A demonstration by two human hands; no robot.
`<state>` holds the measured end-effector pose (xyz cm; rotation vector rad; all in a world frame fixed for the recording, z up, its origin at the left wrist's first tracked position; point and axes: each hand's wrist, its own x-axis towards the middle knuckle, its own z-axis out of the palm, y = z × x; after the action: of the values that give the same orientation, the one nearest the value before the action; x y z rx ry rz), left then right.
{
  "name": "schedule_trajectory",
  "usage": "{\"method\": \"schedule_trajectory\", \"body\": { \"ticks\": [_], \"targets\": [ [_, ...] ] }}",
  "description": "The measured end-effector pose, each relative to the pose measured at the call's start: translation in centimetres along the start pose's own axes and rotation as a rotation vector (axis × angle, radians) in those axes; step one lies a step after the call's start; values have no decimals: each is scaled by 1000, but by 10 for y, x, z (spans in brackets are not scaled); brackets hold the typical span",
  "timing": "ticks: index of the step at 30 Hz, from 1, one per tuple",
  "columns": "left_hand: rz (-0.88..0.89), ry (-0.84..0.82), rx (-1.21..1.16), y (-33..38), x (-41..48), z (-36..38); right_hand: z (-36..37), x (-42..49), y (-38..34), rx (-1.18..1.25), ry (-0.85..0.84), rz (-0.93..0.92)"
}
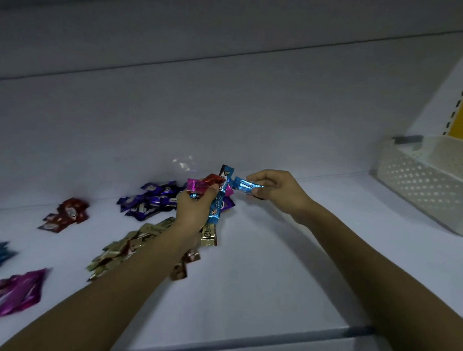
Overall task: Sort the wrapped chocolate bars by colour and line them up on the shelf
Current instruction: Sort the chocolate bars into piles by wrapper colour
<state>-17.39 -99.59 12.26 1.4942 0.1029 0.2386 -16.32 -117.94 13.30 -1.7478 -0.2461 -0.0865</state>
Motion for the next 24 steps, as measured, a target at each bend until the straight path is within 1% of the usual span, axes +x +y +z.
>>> {"method": "schedule_trajectory", "body": {
  "ticks": [6, 9, 13, 21, 24],
  "targets": [
    [-2, 95, -96, 30, -1, -70, 74, -2, -36, 143, 21, 21],
    [34, 132, -122, 38, -5, -117, 116, 3, -55, 114, -26, 19],
    [97, 201, -127, 46, -17, -187, 186, 10, -78, 16, -110, -19],
    [156, 521, -156, 54, -44, -325, 350, 23, -98, -66, -341, -46],
    [184, 609, -185, 51, -55, -372, 406, 20, -101, -124, -405, -86]
  ]
}}
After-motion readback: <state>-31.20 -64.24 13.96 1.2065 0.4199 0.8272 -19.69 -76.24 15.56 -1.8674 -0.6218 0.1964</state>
